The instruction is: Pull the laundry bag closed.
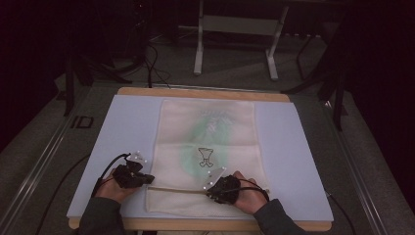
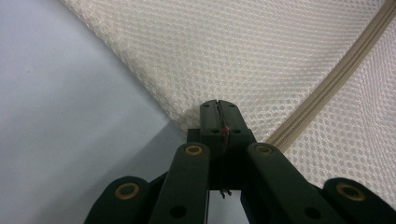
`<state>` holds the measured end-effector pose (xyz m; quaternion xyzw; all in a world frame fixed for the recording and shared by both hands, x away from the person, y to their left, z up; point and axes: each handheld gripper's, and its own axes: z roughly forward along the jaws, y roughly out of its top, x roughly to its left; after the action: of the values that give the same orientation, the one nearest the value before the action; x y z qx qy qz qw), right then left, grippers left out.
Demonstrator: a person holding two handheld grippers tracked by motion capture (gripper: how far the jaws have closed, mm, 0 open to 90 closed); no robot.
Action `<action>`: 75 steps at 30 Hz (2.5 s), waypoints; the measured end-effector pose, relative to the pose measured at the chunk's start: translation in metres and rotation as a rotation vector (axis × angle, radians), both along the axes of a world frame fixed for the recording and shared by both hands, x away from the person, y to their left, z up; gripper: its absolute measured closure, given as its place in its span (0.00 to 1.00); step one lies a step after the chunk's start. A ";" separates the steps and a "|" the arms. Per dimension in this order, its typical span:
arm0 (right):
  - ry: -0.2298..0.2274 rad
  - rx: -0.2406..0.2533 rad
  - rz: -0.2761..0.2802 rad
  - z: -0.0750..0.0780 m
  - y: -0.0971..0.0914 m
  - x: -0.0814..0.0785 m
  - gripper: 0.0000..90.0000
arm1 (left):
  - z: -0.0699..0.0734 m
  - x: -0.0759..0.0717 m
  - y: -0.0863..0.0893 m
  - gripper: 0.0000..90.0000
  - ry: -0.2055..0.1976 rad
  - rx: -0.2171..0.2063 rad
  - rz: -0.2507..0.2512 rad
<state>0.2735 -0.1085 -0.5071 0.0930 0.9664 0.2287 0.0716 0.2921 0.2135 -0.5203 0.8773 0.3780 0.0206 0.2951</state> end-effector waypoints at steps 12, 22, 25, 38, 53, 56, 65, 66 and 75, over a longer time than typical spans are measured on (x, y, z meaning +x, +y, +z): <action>0.002 -0.003 -0.006 0.000 -0.004 -0.001 0.92 | 0.000 0.000 0.000 1.00 0.002 -0.004 0.000; 0.002 -0.003 -0.013 0.000 -0.010 -0.001 0.91 | 0.000 0.000 0.000 1.00 0.002 -0.004 -0.001; 0.007 -0.004 -0.018 0.000 -0.012 -0.002 0.92 | 0.000 0.000 0.000 1.00 0.002 -0.002 -0.001; 0.010 0.001 -0.039 0.000 -0.023 -0.002 0.92 | 0.000 0.000 0.000 1.00 0.002 -0.004 -0.002; 0.014 0.006 -0.067 0.000 -0.038 -0.004 0.92 | 0.000 0.000 0.000 1.00 0.003 -0.003 -0.001; 0.016 0.009 -0.070 0.000 -0.040 -0.004 0.92 | 0.000 0.000 0.000 1.00 0.004 -0.003 -0.001; 0.020 0.013 -0.070 0.000 -0.043 -0.004 0.92 | 0.000 0.000 0.000 1.00 0.004 -0.001 -0.002; 0.021 0.012 -0.076 0.000 -0.045 -0.004 0.92 | 0.000 0.000 0.000 1.00 0.005 0.000 -0.002; 0.019 0.011 -0.088 0.000 -0.051 -0.005 0.92 | 0.000 0.000 0.000 1.00 0.005 0.002 -0.002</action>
<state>0.2682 -0.1595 -0.5069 0.1381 0.9607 0.2298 0.0720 0.2926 0.2136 -0.5201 0.8780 0.3776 0.0183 0.2935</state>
